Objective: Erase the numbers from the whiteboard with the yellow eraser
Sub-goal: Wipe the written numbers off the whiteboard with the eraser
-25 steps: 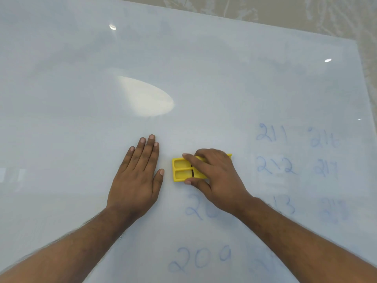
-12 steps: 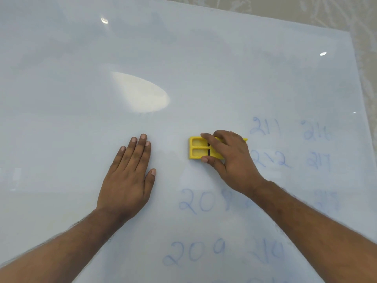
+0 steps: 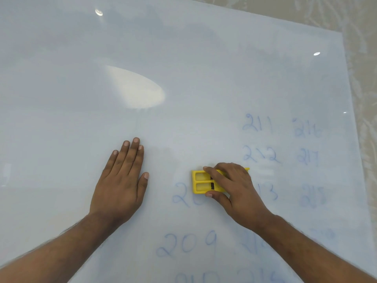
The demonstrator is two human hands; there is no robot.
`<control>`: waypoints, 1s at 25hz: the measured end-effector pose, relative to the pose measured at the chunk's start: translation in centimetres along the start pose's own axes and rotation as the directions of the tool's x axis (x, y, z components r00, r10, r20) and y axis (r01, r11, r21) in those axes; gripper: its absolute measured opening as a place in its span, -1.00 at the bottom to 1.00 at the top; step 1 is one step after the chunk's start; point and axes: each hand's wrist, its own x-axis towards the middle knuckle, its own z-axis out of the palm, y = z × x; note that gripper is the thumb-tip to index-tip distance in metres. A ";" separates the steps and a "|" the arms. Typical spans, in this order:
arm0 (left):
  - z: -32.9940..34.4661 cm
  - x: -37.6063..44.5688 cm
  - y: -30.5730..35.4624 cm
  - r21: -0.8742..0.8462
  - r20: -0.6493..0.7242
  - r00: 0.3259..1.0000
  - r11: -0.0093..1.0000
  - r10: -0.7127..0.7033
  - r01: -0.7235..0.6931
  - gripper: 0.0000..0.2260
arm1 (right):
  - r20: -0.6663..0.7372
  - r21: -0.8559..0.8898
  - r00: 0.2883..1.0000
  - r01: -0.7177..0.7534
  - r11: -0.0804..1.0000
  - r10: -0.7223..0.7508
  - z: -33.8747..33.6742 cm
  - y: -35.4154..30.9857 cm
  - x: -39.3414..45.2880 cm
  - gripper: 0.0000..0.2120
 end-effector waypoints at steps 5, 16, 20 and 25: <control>0.0 -1.1 0.2 0.001 0.013 1.000 1.000 -0.001 0.001 -0.44 | -0.009 -0.038 0.999 0.049 0.998 -0.049 -0.7 1.0 1.7 -0.51; 0.1 -2.5 0.5 -0.021 0.026 1.000 1.000 -0.009 0.009 -0.43 | -0.038 0.022 0.999 -0.012 1.000 0.013 1.4 -2.0 -2.1 -0.53; 0.0 -3.4 0.6 -0.024 0.034 0.999 1.000 -0.002 0.003 -0.43 | 0.060 -0.017 0.995 0.083 0.996 -0.082 1.1 -1.8 -4.7 -0.55; 0.0 -4.5 0.7 -0.013 0.051 0.999 1.000 0.001 0.000 -0.43 | 0.081 -0.078 0.992 0.105 0.991 -0.099 0.0 -0.2 -4.3 -0.52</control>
